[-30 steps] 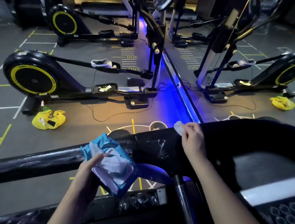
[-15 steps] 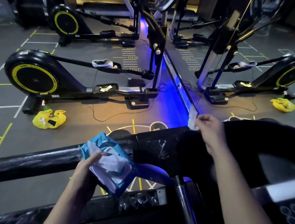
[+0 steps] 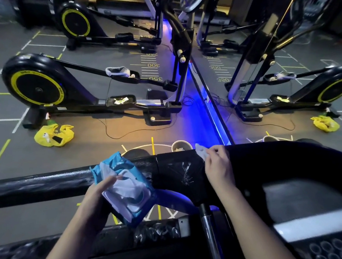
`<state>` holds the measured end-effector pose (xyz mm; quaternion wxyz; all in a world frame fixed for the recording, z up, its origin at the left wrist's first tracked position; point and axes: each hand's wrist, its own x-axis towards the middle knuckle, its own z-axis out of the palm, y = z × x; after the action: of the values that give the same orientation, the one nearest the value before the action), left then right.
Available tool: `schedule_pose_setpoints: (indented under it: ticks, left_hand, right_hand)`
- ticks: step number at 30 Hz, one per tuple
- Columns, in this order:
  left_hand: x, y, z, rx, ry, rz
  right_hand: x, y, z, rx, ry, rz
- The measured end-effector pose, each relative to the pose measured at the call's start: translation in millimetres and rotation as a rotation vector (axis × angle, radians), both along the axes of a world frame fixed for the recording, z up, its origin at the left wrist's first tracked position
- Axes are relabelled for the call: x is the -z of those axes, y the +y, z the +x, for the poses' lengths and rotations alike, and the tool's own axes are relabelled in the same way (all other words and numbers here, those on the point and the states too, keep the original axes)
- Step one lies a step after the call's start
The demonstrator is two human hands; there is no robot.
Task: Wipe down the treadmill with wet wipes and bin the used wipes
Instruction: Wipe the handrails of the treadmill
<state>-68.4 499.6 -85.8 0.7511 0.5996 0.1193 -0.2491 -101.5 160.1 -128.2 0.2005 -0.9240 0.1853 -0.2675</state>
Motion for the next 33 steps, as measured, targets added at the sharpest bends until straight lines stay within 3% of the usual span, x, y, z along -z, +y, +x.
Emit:
schedule_pose_setpoints:
  ticks: [5, 9, 11, 14, 15, 20, 23, 28, 33]
  left_hand:
    - [1, 0, 0, 0.018, -0.010, -0.014]
    - [4, 0, 2, 0.024, -0.009, -0.003]
    - [7, 0, 4, 0.026, -0.015, -0.023]
    - [12, 1, 6, 0.022, -0.025, -0.033]
    - [11, -1, 6, 0.019, -0.033, -0.021]
    - [10, -3, 3, 0.053, -0.037, 0.026]
    - [13, -1, 5, 0.033, 0.000, -0.024]
    - [18, 2, 8, 0.000, 0.020, -0.009]
    - [36, 5, 16, -0.055, 0.059, -0.014]
  right_hand:
    - [3, 20, -13, -0.105, 0.078, -0.027]
    - [-3, 19, -17, -0.133, 0.014, -0.022]
    - [-14, 15, -13, -0.063, -0.027, 0.150]
    - [-37, -6, -2, 0.099, -0.080, 0.572]
    - [-45, -13, 1, 0.130, -0.076, 0.603]
    - [-51, -31, 7, 0.087, 0.105, 0.213]
    - [-40, -28, 6, 0.050, 0.152, 0.092]
    - [-25, -12, 2, 0.032, 0.073, 0.122]
    - [-8, 11, -8, -0.118, 0.058, 0.160]
